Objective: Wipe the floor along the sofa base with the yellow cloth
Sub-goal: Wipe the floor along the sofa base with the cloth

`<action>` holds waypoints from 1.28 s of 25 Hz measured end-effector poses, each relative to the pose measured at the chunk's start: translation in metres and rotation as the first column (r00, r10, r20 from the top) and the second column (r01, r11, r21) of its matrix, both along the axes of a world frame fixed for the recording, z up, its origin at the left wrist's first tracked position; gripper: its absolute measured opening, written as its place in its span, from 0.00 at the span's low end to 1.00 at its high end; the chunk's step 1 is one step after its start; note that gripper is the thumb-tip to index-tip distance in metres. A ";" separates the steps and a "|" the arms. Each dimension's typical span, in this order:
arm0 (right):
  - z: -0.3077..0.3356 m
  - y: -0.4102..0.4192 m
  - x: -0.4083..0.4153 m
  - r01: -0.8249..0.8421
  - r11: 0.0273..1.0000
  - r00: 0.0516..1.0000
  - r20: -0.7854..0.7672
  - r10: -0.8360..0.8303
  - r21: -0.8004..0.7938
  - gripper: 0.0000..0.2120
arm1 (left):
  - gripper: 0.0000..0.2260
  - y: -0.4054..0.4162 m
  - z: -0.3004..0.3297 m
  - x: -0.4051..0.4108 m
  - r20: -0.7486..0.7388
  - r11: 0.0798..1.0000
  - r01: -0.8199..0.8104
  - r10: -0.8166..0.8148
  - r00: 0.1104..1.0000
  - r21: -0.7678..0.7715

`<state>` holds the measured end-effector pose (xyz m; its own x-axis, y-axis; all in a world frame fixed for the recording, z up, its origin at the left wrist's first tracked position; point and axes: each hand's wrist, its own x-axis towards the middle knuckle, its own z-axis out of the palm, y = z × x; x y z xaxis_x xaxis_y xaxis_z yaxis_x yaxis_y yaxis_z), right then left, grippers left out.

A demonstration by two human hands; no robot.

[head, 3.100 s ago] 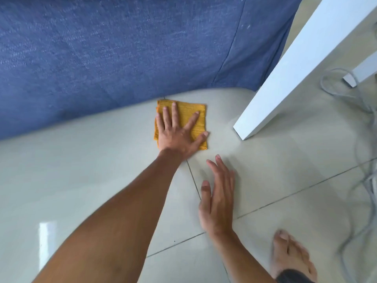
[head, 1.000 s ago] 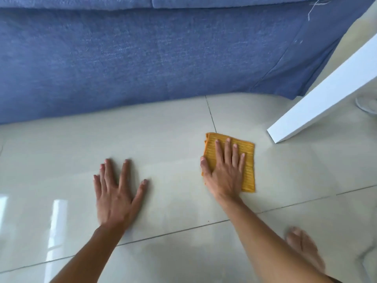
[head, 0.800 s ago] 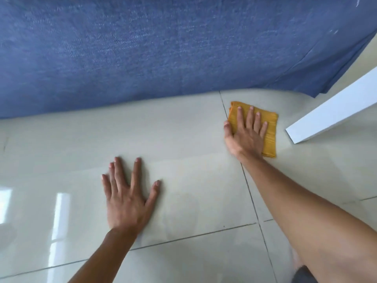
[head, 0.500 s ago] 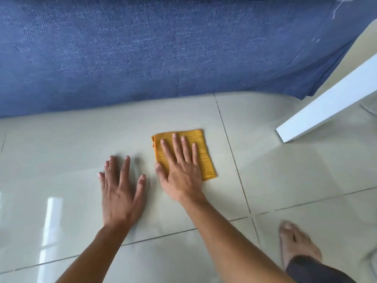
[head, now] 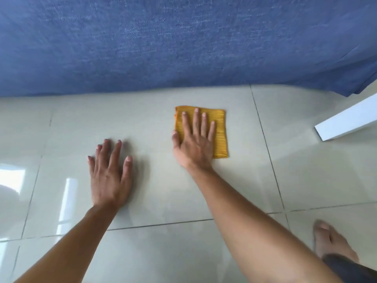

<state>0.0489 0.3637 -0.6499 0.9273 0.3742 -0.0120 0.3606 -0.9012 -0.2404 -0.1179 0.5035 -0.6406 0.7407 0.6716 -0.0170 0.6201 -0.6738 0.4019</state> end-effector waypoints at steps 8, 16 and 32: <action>0.004 -0.099 -0.083 -0.238 0.965 0.970 0.018 0.241 -0.109 0.32 | 0.34 0.067 0.003 -0.052 -0.135 0.987 -0.125 0.137 0.981 0.097; 0.000 0.100 -0.028 -0.172 0.985 0.985 0.008 0.172 -0.029 0.33 | 0.30 0.095 0.007 -0.060 -0.082 0.978 -0.114 0.130 0.988 0.172; -0.003 0.190 -0.031 -0.312 0.949 0.950 -0.026 0.311 -0.039 0.33 | 0.29 0.151 -0.010 -0.102 -0.071 0.983 -0.156 0.163 0.984 0.095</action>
<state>0.0175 0.5539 -0.6530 0.7641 0.6431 -0.0501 0.6207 -0.7542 -0.2145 -0.2195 0.6542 -0.6501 0.6231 0.7822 -0.0055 0.7492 -0.5948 0.2913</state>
